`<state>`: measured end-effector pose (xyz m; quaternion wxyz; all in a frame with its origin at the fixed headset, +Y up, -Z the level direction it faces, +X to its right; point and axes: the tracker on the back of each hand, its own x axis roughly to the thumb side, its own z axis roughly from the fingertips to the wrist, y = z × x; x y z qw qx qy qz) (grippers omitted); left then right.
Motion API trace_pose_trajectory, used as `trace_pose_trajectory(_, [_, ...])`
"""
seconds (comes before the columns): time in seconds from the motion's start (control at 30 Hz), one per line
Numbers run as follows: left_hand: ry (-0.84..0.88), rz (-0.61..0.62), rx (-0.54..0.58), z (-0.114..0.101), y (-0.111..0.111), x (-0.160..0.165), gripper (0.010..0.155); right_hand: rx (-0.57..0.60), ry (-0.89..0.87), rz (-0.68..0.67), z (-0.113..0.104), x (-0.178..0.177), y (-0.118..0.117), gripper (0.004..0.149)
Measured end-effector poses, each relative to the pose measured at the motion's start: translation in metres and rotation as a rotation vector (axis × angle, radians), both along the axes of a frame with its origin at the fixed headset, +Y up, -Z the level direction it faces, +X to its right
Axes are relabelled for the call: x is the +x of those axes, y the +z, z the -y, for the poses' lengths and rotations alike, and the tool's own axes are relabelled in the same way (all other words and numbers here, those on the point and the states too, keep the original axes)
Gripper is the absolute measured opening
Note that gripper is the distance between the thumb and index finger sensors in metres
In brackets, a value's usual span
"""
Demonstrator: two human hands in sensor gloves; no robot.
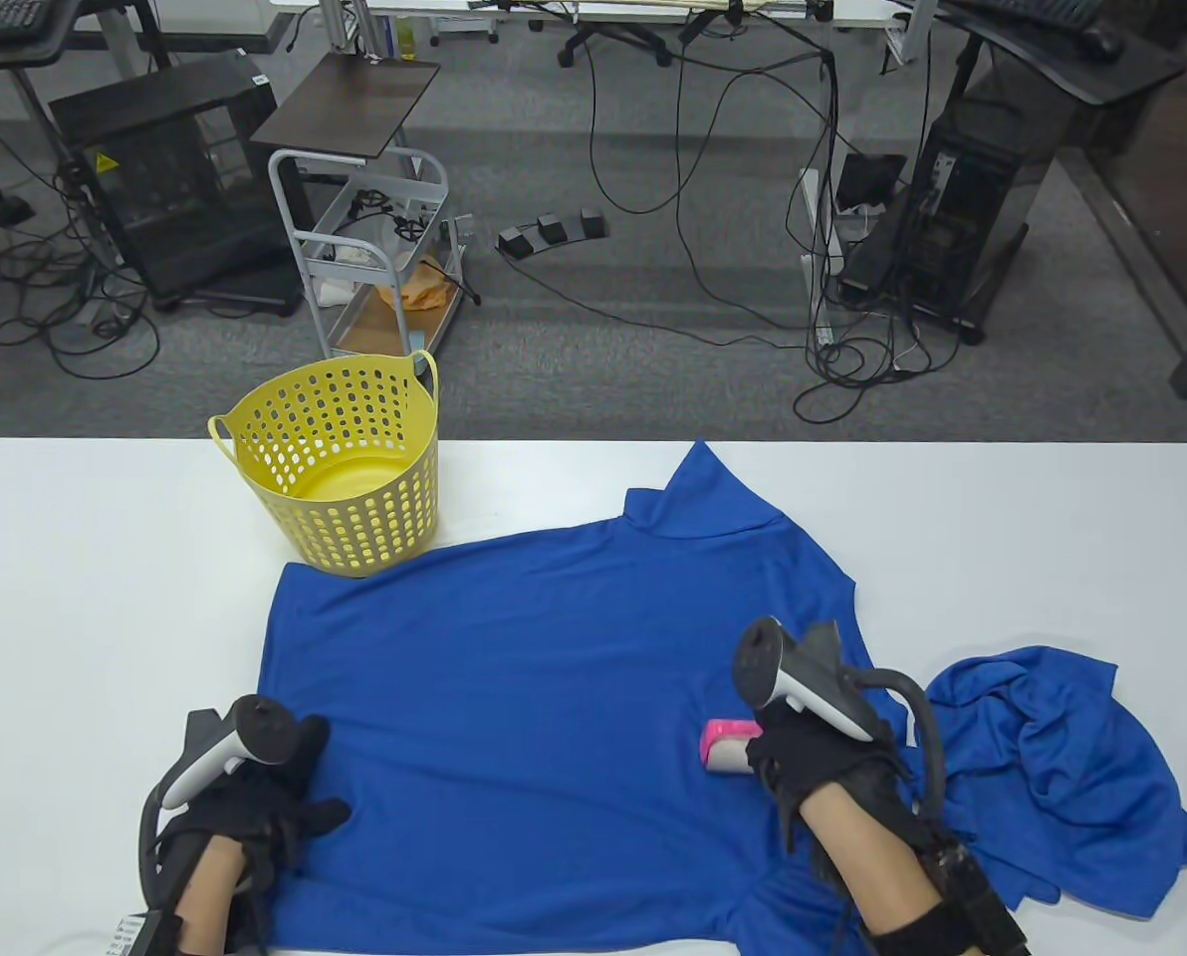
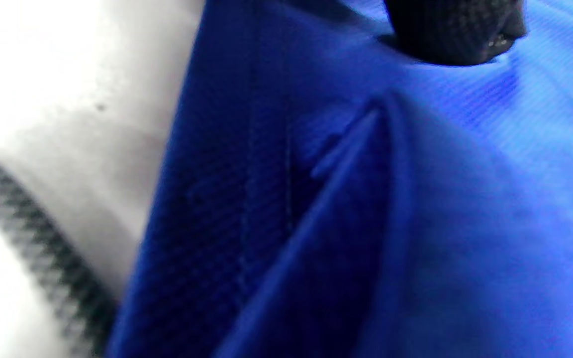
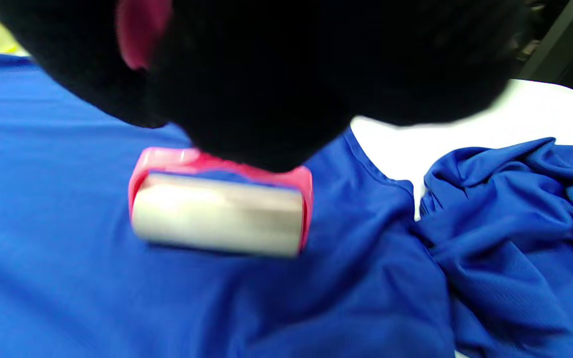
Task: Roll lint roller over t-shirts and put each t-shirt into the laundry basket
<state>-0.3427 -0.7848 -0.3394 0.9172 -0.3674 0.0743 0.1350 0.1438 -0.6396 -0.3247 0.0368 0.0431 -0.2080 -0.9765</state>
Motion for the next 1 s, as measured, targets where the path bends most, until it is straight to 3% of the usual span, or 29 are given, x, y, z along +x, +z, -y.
trace_pose_trajectory(0.07, [0.002,0.001,0.007,0.001,0.000,0.000,0.091,-0.002,0.008,0.013,0.001,-0.002,0.006,0.045])
trace_pose_trajectory(0.17, [0.008,0.002,0.011,0.001,0.001,0.000,0.090,0.065,0.039,0.101,0.006,-0.001,-0.015,0.045])
trace_pose_trajectory(0.4, [0.011,0.005,0.009,0.001,0.001,-0.001,0.090,0.201,-0.050,0.349,0.052,0.018,-0.126,0.054])
trace_pose_trajectory(0.53, [0.012,0.006,0.010,0.002,0.001,-0.001,0.090,0.203,0.030,0.323,0.064,0.028,-0.154,0.058])
trace_pose_trajectory(0.63, [0.011,0.006,0.008,0.002,0.001,-0.001,0.090,0.212,-0.027,0.304,0.060,0.029,-0.142,0.058])
trace_pose_trajectory(0.7, [0.011,0.007,0.007,0.002,0.001,-0.001,0.090,0.221,-0.031,0.229,0.044,0.024,-0.116,0.056])
trace_pose_trajectory(0.8, [0.012,0.008,0.006,0.002,0.001,-0.001,0.090,0.114,-0.045,0.143,0.019,0.013,-0.061,0.054])
trace_pose_trajectory(0.9, [0.012,0.007,0.005,0.002,0.001,-0.001,0.090,0.000,-0.167,0.018,0.003,-0.007,-0.009,0.050])
trace_pose_trajectory(1.0, [0.012,0.008,0.008,0.002,0.002,-0.001,0.090,-0.034,-0.199,-0.096,0.001,-0.032,0.013,0.048])
